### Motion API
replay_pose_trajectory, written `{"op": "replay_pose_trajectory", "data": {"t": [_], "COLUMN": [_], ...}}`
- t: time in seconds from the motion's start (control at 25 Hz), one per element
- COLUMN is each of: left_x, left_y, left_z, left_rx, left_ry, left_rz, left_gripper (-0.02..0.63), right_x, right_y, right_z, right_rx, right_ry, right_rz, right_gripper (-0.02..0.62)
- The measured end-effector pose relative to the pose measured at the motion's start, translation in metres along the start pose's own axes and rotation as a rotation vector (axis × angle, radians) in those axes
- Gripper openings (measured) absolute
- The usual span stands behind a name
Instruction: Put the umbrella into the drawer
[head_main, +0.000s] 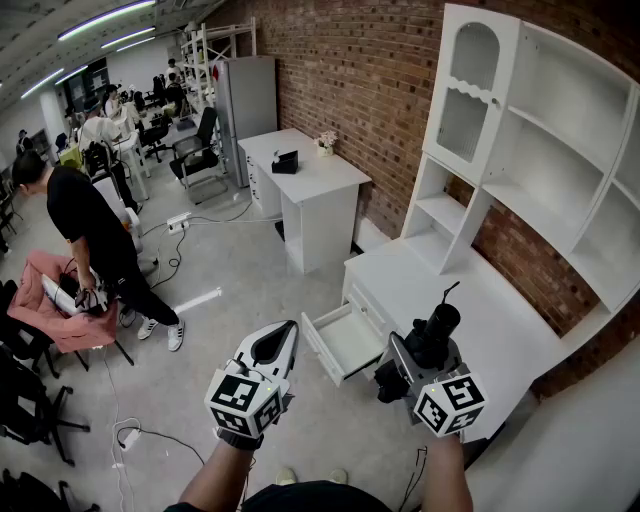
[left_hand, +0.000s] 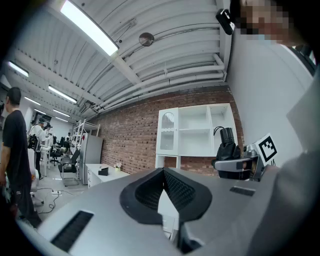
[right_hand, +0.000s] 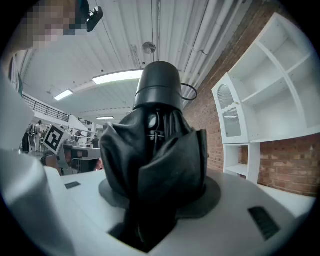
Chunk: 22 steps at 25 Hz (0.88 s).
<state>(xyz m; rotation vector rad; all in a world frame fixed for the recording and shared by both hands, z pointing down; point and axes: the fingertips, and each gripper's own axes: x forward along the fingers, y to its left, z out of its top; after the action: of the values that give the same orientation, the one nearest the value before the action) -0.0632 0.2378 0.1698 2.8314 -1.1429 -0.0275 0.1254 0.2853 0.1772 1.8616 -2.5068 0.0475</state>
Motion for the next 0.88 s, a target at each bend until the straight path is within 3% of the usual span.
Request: {"op": "replay_pose_trajectory", "data": {"t": [0.88], "left_x": [0.016], "left_y": [-0.039], "left_z": [-0.005], "left_rx": [0.013], "left_ry": [0.027], "left_rz": [0.014], "left_gripper": [0.006], "right_x": [-0.025], "right_y": [-0.032], "right_z": [-0.001], "right_rx": [0.074], "right_ry": [-0.008], "right_rz": [0.053], "right_gripper": [0.202]}}
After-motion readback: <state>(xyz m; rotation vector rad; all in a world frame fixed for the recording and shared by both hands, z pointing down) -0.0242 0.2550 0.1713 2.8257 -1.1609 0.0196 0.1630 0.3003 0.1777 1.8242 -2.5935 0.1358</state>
